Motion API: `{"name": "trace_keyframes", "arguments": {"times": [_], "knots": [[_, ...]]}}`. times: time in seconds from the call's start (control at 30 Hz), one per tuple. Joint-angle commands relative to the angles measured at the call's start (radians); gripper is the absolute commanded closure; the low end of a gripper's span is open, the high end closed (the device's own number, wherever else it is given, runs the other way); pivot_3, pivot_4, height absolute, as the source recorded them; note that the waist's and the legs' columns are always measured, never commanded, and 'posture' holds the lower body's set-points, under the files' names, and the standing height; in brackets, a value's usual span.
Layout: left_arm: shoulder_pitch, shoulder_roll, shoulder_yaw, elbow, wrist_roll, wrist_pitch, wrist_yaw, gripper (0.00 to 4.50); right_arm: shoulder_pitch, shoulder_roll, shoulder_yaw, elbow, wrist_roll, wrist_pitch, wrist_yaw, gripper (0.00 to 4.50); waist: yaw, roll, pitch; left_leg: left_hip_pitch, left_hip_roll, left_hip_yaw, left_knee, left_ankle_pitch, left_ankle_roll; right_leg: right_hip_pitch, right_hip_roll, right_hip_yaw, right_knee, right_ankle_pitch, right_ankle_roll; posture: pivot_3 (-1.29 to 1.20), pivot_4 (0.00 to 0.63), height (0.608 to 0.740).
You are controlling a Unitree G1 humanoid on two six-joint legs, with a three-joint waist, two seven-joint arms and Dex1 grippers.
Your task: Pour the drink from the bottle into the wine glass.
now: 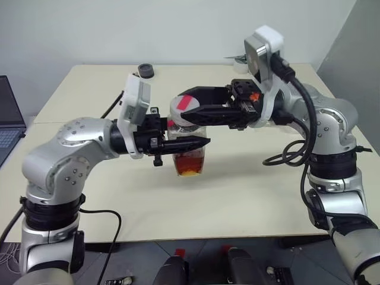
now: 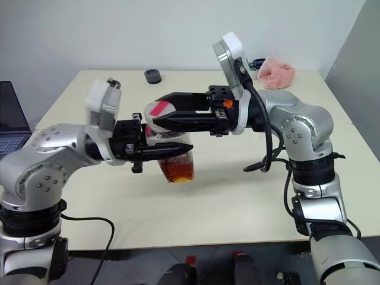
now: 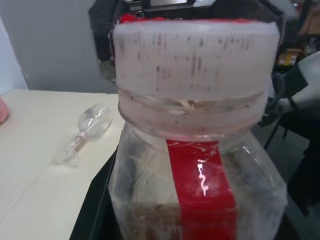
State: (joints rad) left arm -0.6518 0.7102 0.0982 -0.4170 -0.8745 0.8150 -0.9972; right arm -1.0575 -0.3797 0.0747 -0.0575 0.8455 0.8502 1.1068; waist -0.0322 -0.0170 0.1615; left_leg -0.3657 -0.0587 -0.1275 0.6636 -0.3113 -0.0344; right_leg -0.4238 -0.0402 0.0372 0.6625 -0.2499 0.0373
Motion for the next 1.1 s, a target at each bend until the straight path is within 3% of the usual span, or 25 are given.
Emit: {"name": "trace_keyframes", "arguments": {"times": [0.03,0.2,0.23,0.4,0.63,1.1], "knots": [[-0.027,-0.006,-0.043,-0.045,-0.021,-0.010,-0.032,2.71,-0.027,0.022,0.026,0.028,-0.019,-0.007,0.017,1.92,0.002,0.000,0.000,0.000,0.000,0.000,0.000,0.000,0.000,0.000,0.000,0.000,0.000,0.000,0.000,0.00,0.150,0.740],[0.027,-0.010,-0.035,-0.009,0.056,-0.067,0.012,2.71,0.045,-0.050,-0.051,0.009,-0.033,0.010,-0.060,0.20,0.001,0.000,0.000,-0.001,0.000,0.000,0.000,0.000,0.000,-0.001,-0.001,0.001,0.000,0.000,0.000,0.00,0.150,0.740],[0.035,-0.013,-0.030,-0.003,0.066,-0.075,0.022,2.71,0.070,-0.068,-0.066,-0.010,-0.037,0.011,-0.083,0.02,0.003,0.000,0.000,-0.001,0.000,-0.001,0.000,0.000,0.000,-0.001,-0.001,0.001,0.000,0.000,0.000,0.00,0.150,0.740],[0.050,-0.039,-0.021,0.020,0.084,-0.093,0.066,2.71,0.200,-0.139,-0.137,-0.169,0.016,0.076,-0.186,0.02,0.004,0.000,0.000,-0.002,0.000,-0.001,0.000,0.000,0.000,-0.001,-0.002,0.002,0.000,0.000,0.000,0.00,0.150,0.740],[0.014,-0.092,-0.047,0.076,0.125,-0.125,0.095,2.71,0.239,-0.107,-0.153,-0.326,0.066,0.123,-0.354,0.02,-0.001,0.000,0.000,-0.001,0.001,0.000,-0.001,0.000,0.000,-0.002,-0.001,0.002,0.001,0.000,0.000,0.00,0.150,0.740],[-0.021,-0.134,-0.081,0.105,0.171,-0.147,0.089,2.71,0.189,0.015,-0.062,-0.268,-0.051,-0.010,-0.431,0.02,0.000,0.000,0.000,-0.001,0.000,0.000,0.000,0.000,0.000,-0.001,-0.001,0.001,0.001,0.000,0.000,0.00,0.150,0.740]]}}
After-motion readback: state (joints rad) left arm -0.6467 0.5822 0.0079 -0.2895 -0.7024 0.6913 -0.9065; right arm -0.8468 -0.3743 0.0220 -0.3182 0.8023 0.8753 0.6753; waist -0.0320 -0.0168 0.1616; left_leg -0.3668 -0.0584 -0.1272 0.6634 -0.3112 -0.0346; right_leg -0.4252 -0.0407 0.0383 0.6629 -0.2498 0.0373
